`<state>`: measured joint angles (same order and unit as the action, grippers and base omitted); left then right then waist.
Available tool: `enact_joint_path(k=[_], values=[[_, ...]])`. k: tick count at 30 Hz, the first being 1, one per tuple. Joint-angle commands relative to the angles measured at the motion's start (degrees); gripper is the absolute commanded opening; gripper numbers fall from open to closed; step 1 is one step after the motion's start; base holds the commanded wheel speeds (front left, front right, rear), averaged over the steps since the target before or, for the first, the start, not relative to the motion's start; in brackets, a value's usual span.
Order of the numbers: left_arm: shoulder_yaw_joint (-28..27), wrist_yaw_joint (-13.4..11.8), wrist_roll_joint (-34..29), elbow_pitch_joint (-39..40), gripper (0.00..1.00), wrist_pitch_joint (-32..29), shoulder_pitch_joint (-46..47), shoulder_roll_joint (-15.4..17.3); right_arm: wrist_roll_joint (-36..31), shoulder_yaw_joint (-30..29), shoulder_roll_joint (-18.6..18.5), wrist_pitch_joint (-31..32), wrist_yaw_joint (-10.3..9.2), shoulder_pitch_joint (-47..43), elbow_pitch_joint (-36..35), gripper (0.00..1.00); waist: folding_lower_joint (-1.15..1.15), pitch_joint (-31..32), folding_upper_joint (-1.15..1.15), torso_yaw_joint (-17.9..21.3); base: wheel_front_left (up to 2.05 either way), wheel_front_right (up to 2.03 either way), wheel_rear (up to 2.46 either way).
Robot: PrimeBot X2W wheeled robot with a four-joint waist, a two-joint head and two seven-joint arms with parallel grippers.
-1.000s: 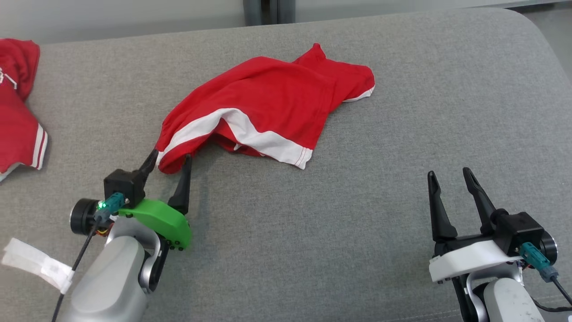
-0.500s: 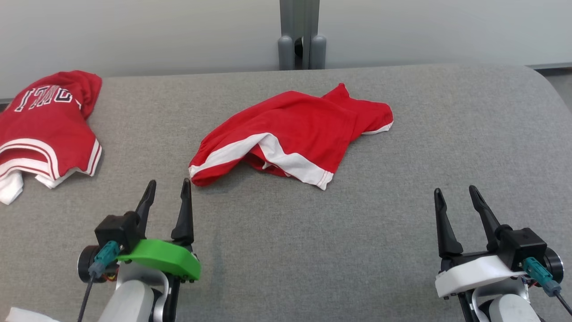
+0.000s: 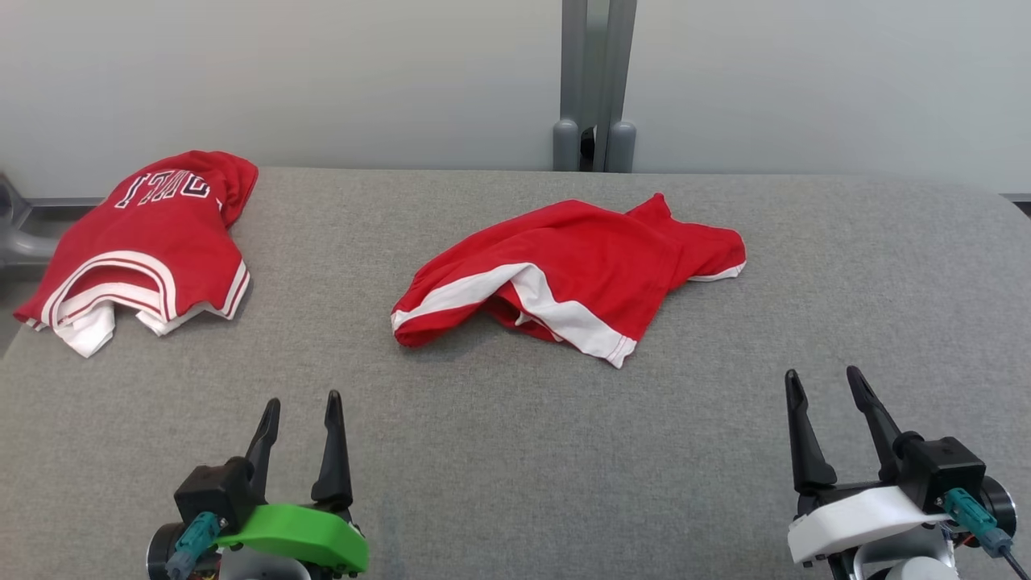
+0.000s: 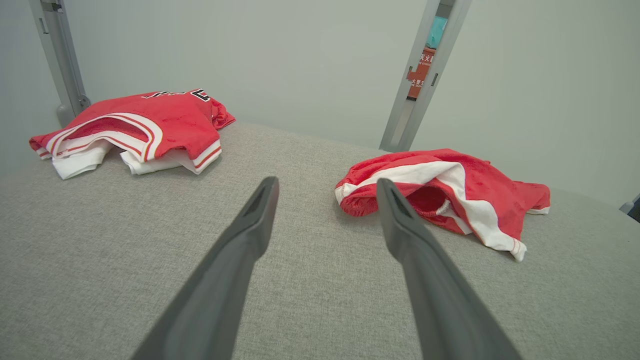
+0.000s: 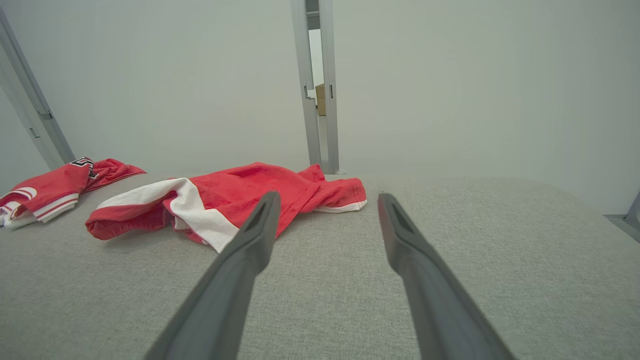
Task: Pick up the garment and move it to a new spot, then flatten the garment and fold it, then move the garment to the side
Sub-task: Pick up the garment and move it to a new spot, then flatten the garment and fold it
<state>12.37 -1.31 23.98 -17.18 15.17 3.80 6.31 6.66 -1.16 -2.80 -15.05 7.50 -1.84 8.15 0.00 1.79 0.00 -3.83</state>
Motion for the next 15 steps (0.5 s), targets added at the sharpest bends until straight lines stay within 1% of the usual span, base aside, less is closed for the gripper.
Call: enact_joint_path(k=[1,5,15], values=[[-0.52,0.37,-0.79,0.04,1.00,-0.03,-0.86,-0.22,0.30,-0.03,-0.16,-0.20,-0.02,-0.49,0.19,1.00,0.00,0.19,0.00,-0.26,0.00,0.00,0.00],[-1.37,1.20,-1.83,-0.32,1.00,-0.03,-0.81,-1.01,0.25,0.19,-0.17,-0.20,-0.02,-0.72,0.54,1.00,0.00,0.17,0.00,-0.21,0.00,0.00,0.00],[-2.69,1.92,-3.34,-0.67,1.00,-0.03,-0.62,-1.90,0.07,0.29,-0.17,-0.20,-0.02,-0.68,0.82,1.00,0.00,-0.12,0.00,0.22,0.00,0.00,0.00]])
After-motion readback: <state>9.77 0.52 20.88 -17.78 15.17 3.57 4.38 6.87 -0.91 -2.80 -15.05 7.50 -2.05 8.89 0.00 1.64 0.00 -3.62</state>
